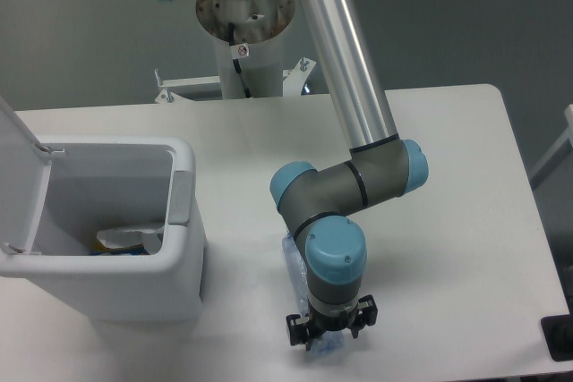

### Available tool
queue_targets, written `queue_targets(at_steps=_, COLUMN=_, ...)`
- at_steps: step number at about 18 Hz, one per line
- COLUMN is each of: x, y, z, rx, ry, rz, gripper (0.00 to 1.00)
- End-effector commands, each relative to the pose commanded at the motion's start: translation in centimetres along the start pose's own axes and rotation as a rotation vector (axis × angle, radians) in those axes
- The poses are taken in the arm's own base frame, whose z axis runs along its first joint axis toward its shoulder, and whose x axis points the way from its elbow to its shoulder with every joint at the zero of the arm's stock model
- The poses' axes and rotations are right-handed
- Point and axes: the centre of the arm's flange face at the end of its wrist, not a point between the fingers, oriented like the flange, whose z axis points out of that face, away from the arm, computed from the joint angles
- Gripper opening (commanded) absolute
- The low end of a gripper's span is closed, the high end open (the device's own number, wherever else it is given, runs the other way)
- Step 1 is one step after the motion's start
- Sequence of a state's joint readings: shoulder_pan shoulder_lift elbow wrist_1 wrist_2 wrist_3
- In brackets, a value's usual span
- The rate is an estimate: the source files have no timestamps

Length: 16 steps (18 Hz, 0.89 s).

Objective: Place the trash in the trash can
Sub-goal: 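Close the gripper around the bottle's end, then lift the bottle up off the table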

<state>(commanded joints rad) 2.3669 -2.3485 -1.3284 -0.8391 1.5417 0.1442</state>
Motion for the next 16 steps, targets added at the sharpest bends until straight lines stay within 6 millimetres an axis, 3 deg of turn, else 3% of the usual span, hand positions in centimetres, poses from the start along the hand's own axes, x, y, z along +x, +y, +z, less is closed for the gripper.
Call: queue_targets(at_steps=16, x=0.2, y=0.2, z=-1.9, rx=0.017, ry=0.001, rz=0.014, gripper=0.63)
